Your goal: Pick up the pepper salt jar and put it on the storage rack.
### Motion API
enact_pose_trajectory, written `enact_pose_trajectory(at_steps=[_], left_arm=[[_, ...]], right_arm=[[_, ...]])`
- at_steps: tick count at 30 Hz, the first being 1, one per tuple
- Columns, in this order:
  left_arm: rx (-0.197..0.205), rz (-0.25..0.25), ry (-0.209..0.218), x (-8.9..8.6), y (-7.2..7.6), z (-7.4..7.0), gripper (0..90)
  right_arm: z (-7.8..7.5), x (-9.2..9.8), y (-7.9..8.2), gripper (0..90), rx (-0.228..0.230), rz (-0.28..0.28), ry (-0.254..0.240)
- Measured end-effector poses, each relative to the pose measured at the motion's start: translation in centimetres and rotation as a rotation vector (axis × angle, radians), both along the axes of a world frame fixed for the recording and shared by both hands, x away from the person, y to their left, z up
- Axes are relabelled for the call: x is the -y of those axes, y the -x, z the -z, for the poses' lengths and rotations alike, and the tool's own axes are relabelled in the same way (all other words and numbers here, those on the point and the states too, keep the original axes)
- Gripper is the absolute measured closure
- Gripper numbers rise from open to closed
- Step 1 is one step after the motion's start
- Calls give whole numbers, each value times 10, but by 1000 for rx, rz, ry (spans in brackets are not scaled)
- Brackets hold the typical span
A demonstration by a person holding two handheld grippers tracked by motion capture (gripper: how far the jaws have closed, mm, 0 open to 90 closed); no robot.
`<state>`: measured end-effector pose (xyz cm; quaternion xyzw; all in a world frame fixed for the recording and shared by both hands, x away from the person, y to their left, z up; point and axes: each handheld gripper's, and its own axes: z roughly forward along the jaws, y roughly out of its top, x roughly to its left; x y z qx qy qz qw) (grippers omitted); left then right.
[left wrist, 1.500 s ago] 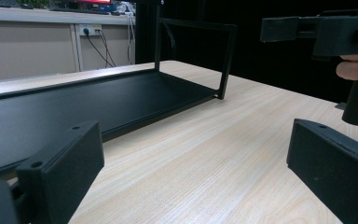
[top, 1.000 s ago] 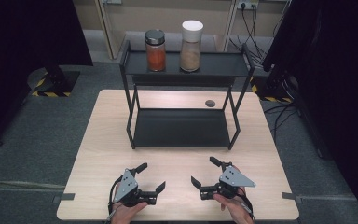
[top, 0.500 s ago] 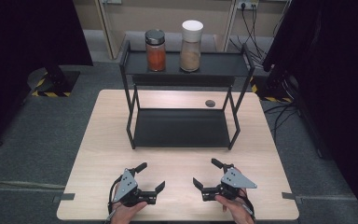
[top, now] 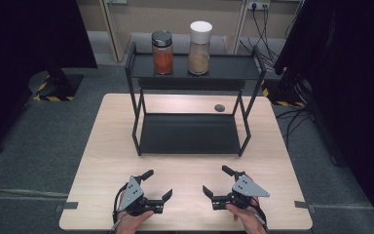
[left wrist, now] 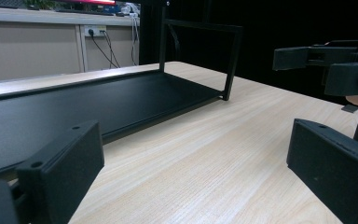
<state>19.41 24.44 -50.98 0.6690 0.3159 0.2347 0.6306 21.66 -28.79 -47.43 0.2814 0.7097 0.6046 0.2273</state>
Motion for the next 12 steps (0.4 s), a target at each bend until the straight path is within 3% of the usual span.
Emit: enact_pose_trajectory(at_steps=[12], left_arm=[[1,-4,-1,0,0,0,32]], right_arm=[[0,0,0,11,2,-3,-2]])
